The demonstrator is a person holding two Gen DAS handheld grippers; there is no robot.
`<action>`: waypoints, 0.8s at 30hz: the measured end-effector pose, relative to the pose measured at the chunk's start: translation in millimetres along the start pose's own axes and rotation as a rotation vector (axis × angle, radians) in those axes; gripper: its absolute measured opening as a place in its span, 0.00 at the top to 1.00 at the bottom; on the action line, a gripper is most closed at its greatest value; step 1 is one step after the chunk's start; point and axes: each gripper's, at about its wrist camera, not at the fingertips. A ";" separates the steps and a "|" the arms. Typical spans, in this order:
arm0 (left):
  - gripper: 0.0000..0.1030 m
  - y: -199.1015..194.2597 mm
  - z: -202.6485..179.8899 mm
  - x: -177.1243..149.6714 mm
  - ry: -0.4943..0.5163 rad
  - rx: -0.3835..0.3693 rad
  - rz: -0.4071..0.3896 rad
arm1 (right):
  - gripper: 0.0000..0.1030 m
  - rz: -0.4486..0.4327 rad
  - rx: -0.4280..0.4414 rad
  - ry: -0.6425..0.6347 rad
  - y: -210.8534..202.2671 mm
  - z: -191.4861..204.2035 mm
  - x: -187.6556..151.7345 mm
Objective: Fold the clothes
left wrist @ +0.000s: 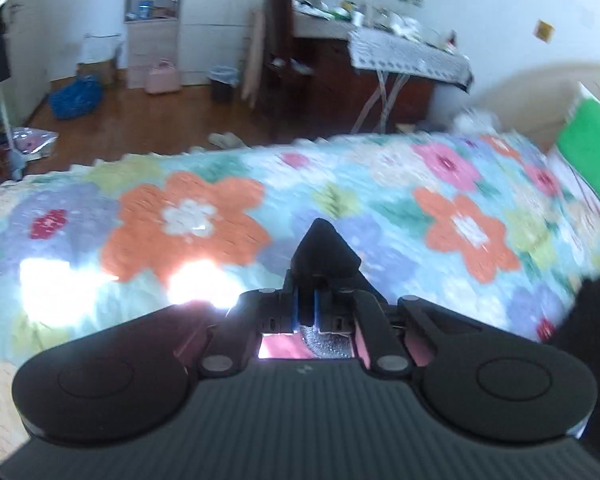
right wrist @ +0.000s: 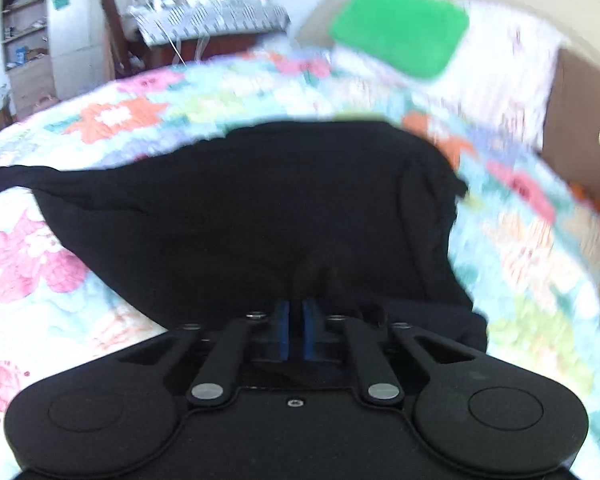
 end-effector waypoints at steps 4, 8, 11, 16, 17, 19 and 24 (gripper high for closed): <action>0.94 6.9 60.0 13.3 -0.195 0.128 -0.030 | 0.92 -0.113 0.041 -0.088 -39.3 20.4 -5.8; 0.93 23.1 100.5 4.4 -0.322 0.232 0.057 | 0.94 -0.087 0.141 -0.116 -59.5 35.5 -22.4; 0.91 23.7 95.9 -3.5 -0.314 0.228 0.132 | 0.94 -0.035 0.152 -0.125 -63.9 45.1 -37.0; 0.50 -5.4 42.3 -8.8 -0.186 0.102 0.144 | 0.94 -0.022 0.158 -0.029 -69.7 37.2 -42.0; 0.48 -13.3 28.1 -10.6 -0.156 0.068 0.143 | 0.98 -0.027 0.177 -0.017 -71.9 36.1 -40.5; 0.46 -28.8 -0.3 -17.4 -0.102 -0.006 0.149 | 0.99 -0.033 0.232 -0.015 -78.3 39.9 -38.9; 0.44 -50.9 -85.0 -57.5 0.053 -0.277 0.294 | 0.99 0.000 0.193 -0.096 -83.6 57.1 -40.9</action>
Point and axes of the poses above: each gripper's, at about its wrist camera, not at the fingertips, and y roughly the way its jaws point, z to its left, x to its top, and after that the axes turned 7 degrees about -z, right-handed
